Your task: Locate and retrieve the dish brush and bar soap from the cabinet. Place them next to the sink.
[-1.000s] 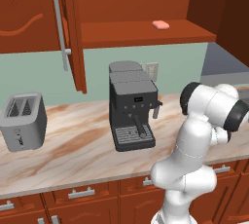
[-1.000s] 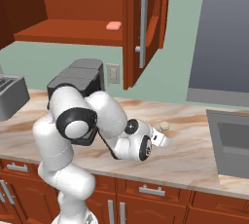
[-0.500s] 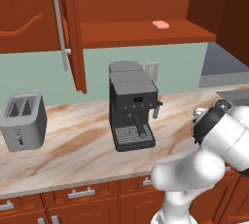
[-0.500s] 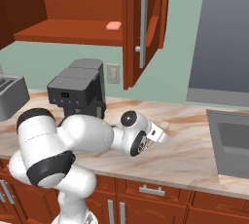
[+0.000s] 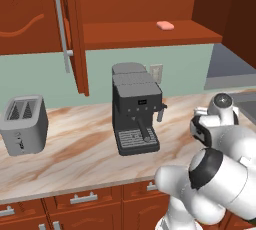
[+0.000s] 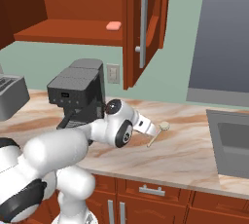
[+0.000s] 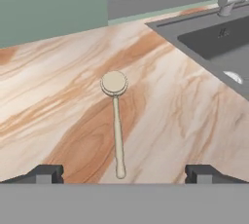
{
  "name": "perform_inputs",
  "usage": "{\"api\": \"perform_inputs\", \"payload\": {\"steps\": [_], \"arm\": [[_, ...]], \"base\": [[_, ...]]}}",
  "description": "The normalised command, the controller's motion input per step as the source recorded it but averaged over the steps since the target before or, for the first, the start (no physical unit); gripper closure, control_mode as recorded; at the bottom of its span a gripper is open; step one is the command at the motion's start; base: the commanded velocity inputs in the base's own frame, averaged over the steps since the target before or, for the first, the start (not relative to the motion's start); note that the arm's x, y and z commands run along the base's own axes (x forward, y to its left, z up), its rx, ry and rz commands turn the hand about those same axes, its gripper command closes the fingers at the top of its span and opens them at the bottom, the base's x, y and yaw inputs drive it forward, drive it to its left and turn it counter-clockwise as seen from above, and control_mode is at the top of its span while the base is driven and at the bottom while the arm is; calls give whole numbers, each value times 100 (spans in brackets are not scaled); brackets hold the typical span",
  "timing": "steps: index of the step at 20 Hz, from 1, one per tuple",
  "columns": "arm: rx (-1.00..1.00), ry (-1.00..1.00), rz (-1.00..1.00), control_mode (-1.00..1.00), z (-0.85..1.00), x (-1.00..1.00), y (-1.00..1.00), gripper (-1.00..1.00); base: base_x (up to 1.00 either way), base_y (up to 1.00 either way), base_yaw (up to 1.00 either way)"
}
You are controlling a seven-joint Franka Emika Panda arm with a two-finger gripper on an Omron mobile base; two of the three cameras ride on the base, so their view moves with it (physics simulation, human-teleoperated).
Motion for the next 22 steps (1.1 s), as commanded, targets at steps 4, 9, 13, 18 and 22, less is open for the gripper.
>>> {"api": "perform_inputs", "payload": {"steps": [4, 9, 13, 18, 22], "arm": [[-3, 6, -7, -100, 1, -1, 63, -100], [4, 7, -8, -100, 50, -7, 30, -100], [8, 7, -1, -100, 58, -16, 14, -100], [5, 4, 10, -100, 51, -14, 8, -100], [-1, 1, 23, -100, 56, -37, 22, -100]], "base": [[0, 0, 0], [0, 0, 0], [0, 0, 0], [0, 0, 0], [0, 0, 0]]}}
